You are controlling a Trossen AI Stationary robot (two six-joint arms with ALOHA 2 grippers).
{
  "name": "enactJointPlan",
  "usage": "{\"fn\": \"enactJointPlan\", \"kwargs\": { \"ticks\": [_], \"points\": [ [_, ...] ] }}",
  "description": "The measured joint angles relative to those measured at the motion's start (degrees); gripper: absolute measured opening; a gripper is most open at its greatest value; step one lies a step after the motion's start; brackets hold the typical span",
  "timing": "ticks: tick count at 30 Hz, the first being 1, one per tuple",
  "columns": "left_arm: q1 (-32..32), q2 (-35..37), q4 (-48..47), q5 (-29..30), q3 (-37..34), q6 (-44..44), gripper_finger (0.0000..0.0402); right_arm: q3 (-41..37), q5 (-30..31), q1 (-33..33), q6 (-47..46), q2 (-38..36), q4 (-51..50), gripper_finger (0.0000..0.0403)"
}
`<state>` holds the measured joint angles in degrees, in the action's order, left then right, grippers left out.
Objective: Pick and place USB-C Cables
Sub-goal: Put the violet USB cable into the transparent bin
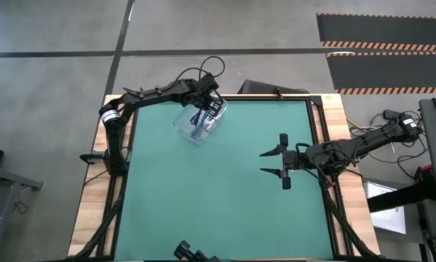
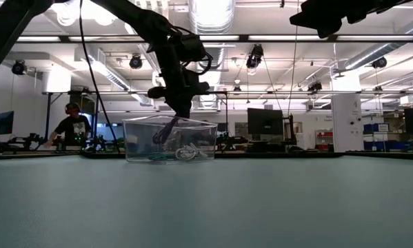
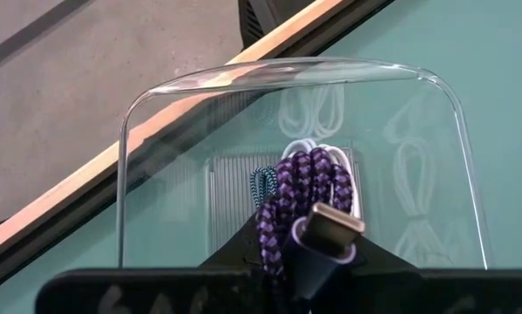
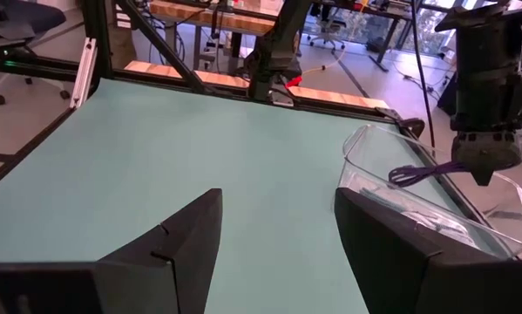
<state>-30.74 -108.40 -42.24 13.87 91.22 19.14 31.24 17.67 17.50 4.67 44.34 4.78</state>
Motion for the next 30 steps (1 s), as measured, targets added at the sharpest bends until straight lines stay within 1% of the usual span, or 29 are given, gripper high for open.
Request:
{"fn": "enactJointPlan", "kwargs": {
  "ticks": [20, 30],
  "points": [
    [0.0, 0.0, -0.3, 0.0, -2.4, 0.0, 0.002, 0.0, -0.1, 0.0, -0.1, 0.0, 0.1, 0.0215],
    [0.0, 0.0, -0.3, -0.1, -2.5, 0.0, 0.002, 0.0, -0.1, 0.0, -0.1, 0.0, 0.0, 0.0215]
  ]
}}
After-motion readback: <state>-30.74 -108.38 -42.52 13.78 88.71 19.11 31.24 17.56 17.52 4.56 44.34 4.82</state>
